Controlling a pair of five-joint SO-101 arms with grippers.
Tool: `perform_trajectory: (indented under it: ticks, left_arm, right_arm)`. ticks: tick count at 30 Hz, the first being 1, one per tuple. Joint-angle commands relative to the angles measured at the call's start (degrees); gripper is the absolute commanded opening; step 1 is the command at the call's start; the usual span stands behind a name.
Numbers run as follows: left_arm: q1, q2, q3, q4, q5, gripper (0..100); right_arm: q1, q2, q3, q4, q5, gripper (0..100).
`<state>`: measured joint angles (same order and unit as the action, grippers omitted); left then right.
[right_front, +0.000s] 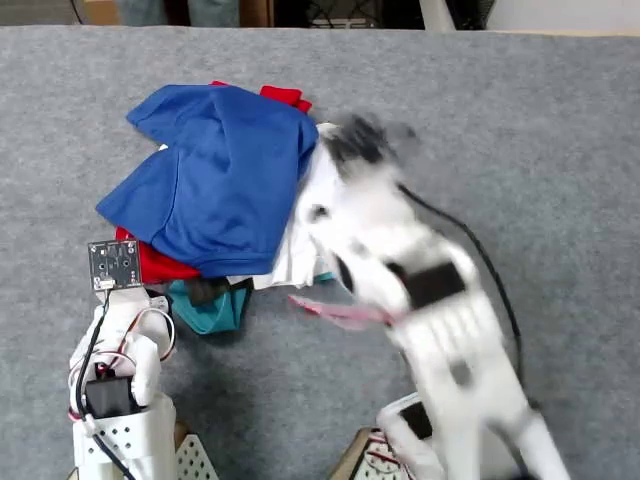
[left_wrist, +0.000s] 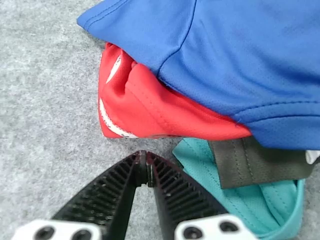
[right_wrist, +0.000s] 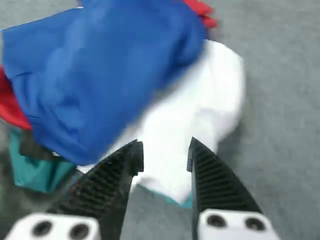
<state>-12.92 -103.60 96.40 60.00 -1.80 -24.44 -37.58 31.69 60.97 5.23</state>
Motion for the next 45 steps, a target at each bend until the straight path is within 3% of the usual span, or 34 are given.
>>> perform_trajectory:
  ticks: [1,7,14,17,20,23,25,31,35,41,45]
  left_arm:
    - [1.10,-0.62,0.75,0.18,0.44,3]
    - [0.57,-0.62,0.75,5.10,0.26,3]
    - [0.40,-0.62,0.40,8.70,0.09,3]
    - [-0.92,-0.62,0.66,8.70,0.09,3]
    - [-4.09,-0.62,0.66,8.53,0.09,3]
    - [-5.05,-0.62,0.75,8.53,0.09,3]
    - [-5.05,-0.62,0.75,8.53,0.09,3]
    - [-5.05,-0.62,0.75,8.53,0.09,3]
    - [-4.70,-0.62,0.04,7.47,0.44,3]
    - [-4.62,-0.62,-0.92,5.27,0.18,3]
    - [-5.67,-0.53,-6.55,5.89,0.18,17]
  right_arm:
    - [-4.84,21.76,-22.46,1.67,-1.32,16.4]
    - [-9.93,46.73,-45.41,5.45,-2.90,16.7]
    - [-11.52,69.67,-65.89,13.36,-6.95,33.7]
    - [-10.37,75.65,-75.38,18.11,-6.95,25.2]
    - [-10.02,78.02,-85.85,22.68,-6.51,2.0]
    - [-9.14,79.16,-93.76,27.08,-6.51,5.4]
    - [-8.44,79.43,-98.51,28.66,-6.77,0.9]
    - [-6.77,79.52,-114.95,38.77,-6.86,1.2]
    - [-1.32,78.02,-128.40,40.00,-6.95,1.2]
    - [13.01,65.36,-126.64,39.82,-8.62,1.2]
    - [25.49,58.07,-125.93,39.91,-8.62,1.2]
